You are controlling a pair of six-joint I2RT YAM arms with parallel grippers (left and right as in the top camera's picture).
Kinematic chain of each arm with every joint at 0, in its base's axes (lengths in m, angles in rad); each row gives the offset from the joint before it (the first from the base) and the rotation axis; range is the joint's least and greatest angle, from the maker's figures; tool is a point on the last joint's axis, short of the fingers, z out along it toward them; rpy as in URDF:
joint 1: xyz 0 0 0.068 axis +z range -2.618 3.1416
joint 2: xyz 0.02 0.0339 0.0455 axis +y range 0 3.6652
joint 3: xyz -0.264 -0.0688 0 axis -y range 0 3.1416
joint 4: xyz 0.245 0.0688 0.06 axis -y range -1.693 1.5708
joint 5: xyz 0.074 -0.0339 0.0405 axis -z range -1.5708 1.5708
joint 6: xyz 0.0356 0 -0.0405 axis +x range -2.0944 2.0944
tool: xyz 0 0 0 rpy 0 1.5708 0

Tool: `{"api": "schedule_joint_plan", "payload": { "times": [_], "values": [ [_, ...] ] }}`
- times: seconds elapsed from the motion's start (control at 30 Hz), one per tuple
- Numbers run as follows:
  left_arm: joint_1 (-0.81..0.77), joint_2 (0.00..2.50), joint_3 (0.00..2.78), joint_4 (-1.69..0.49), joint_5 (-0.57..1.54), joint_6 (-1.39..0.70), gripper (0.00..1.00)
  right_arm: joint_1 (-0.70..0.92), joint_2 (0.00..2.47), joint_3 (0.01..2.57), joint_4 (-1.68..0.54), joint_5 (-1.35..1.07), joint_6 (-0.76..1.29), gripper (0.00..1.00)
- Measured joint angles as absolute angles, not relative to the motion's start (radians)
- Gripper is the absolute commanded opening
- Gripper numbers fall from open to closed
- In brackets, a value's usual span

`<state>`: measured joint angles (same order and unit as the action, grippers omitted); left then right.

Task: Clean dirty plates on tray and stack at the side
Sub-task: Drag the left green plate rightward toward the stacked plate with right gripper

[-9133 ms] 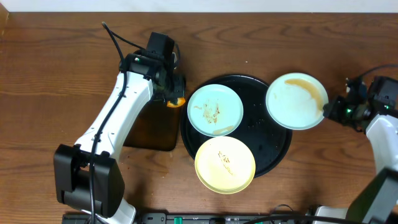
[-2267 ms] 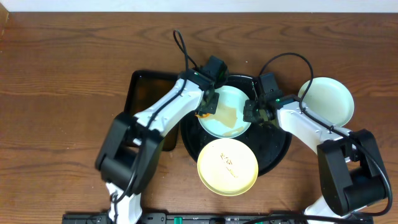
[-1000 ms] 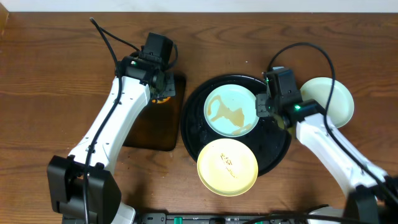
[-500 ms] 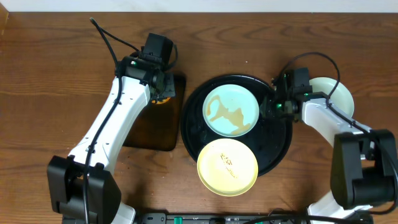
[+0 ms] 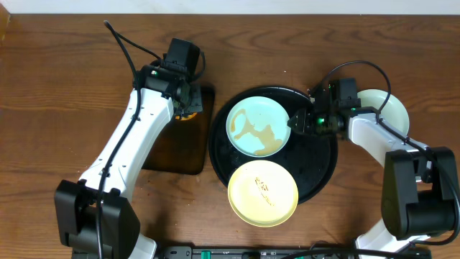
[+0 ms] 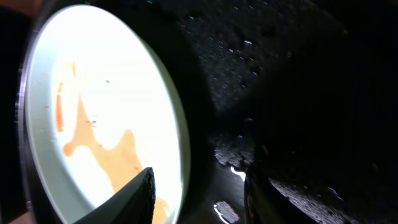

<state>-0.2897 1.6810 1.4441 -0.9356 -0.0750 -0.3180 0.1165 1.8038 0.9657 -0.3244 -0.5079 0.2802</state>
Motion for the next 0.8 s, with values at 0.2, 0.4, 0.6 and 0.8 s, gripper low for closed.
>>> {"api": "schedule_joint_plan", "payload": {
  "times": [0.2,0.4,0.6,0.8],
  "values": [
    [-0.290,1.681,1.444,-0.936,-0.075,-0.318,0.07,0.113,1.804,0.966,-0.268,-0.578,0.287,0.56],
    [-0.290,1.681,1.444,-0.936,-0.075,-0.318,0.08,0.129,1.804,0.966,-0.302,-0.571,0.299,0.50],
    [-0.290,1.681,1.444,-0.936,-0.075,-0.318,0.08,0.188,1.812,0.966,-0.305,-0.522,0.327,0.42],
    [-0.290,1.681,1.444,-0.936,-0.075,-0.318,0.07,0.219,1.834,0.966,-0.321,-0.444,0.381,0.27]
  ]
}}
